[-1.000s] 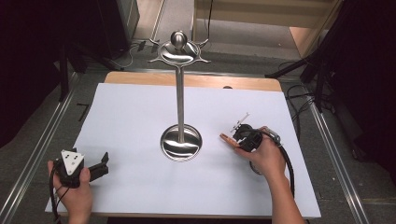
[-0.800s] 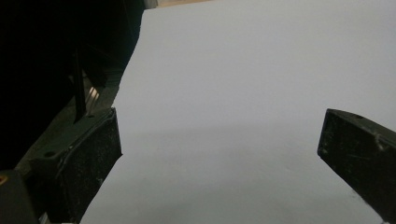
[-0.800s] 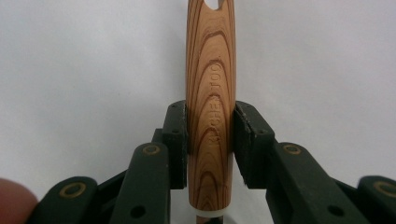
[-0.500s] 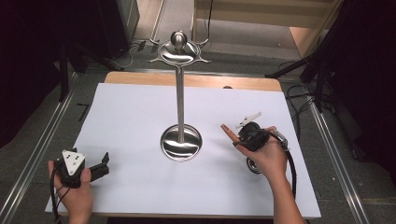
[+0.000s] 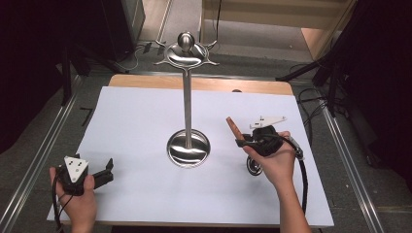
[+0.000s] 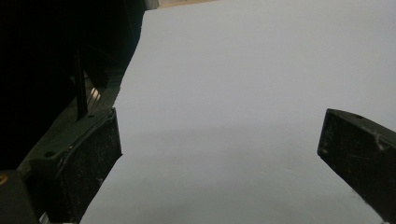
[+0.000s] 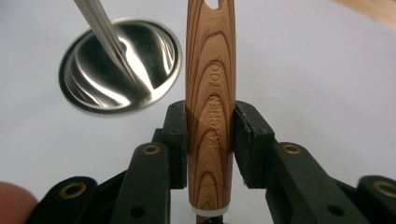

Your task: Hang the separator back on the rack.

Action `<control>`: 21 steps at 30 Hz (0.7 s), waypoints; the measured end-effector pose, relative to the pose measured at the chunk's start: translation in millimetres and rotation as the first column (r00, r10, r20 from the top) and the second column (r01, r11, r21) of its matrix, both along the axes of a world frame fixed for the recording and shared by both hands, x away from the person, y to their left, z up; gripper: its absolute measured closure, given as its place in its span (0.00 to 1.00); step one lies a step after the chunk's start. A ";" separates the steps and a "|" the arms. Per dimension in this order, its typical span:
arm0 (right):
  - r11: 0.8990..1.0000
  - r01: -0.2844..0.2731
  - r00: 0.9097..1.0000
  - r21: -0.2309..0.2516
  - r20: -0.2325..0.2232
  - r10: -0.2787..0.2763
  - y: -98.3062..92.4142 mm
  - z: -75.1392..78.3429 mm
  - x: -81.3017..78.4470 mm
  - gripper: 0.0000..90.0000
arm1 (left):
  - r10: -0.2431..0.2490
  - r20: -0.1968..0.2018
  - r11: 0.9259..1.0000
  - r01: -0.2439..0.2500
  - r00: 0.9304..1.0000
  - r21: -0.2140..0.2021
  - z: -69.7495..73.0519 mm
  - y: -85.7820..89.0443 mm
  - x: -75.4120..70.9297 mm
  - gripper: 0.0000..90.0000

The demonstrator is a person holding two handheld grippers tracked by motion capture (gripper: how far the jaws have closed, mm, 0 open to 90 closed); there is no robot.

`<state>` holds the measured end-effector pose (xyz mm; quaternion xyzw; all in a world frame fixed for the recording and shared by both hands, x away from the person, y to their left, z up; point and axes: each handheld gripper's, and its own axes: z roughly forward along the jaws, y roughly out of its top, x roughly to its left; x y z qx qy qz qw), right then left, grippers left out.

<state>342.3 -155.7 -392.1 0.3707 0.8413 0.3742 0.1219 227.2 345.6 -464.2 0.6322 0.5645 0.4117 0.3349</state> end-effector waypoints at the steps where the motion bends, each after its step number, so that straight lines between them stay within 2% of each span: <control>1: 1.000 -0.001 1.000 0.023 0.012 0.001 0.5 1.5 -1.0 0.78 | -0.001 0.000 1.000 0.001 1.000 0.001 0.0 0.0 0.0 0.00; 4: 0.995 -0.018 0.999 0.102 0.046 0.013 1.7 5.8 -4.7 0.78 | -0.001 -0.001 1.000 0.001 1.000 0.000 0.2 0.4 -0.1 0.00; 9: 0.986 -0.031 0.995 0.162 0.103 0.015 6.3 11.4 -9.3 0.78 | -0.002 -0.003 1.000 0.002 1.000 0.000 0.2 0.3 -0.1 0.00; 12: 0.976 -0.035 0.992 0.216 0.124 0.008 7.5 13.3 -11.0 0.78 | -0.002 -0.003 1.000 0.002 1.000 0.000 0.2 0.5 -0.1 0.00; 21: 0.950 -0.078 0.977 0.303 0.211 0.013 13.4 22.3 -16.1 0.78 | 0.000 -0.004 1.000 0.000 1.000 0.000 0.2 0.3 0.0 0.00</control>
